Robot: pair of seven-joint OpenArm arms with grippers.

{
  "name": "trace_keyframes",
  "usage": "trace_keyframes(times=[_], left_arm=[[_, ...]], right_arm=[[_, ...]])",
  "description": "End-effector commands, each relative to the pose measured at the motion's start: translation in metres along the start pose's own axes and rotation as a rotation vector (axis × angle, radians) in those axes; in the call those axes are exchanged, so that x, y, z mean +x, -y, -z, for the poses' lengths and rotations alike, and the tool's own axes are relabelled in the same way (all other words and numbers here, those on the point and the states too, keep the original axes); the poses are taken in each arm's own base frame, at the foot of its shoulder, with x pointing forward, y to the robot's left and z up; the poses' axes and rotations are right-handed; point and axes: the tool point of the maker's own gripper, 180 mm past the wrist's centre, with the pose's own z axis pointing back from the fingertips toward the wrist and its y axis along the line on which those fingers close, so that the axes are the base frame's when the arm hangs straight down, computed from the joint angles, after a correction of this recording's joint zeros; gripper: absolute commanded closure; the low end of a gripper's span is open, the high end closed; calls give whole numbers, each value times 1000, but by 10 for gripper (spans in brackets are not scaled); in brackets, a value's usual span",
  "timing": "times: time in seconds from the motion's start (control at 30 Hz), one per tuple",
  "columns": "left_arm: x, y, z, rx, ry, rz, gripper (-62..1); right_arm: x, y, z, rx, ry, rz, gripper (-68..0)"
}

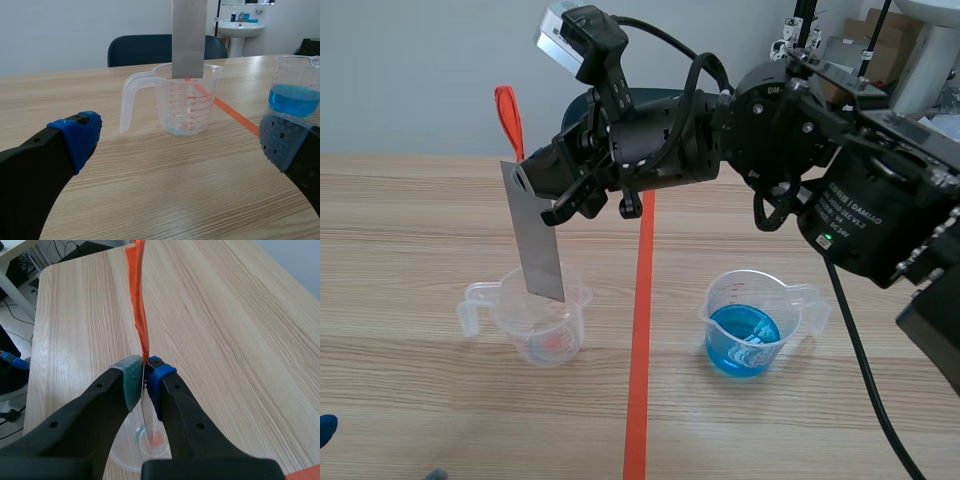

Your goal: Do the redox reaction experiment. put the plate into the left beaker

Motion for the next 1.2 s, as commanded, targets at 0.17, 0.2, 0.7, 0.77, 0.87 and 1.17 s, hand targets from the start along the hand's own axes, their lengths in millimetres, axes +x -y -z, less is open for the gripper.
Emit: trace_keyframes(times=[0.17,0.2,0.7,0.77,0.87,1.17], left_arm=[[6,-3,-3,-4,17,3,-623],[6,-3,-3,-4,17,3,-623],[6,-3,-3,-4,17,3,-623],[6,-3,-3,-4,17,3,-623],[6,-3,-3,-4,17,3,-623],[6,-3,-3,-4,17,3,-623]], right_arm=[[11,0,1,-10,49,-37,-6],[10,-1,2,-11,45,-39,-6],[-12,6,11,-15,18,-20,-6],[-14,6,13,-19,13,-29,-6],[-16,8,14,-22,15,-24,-6],[-16,8,14,-29,19,-41,-6]])
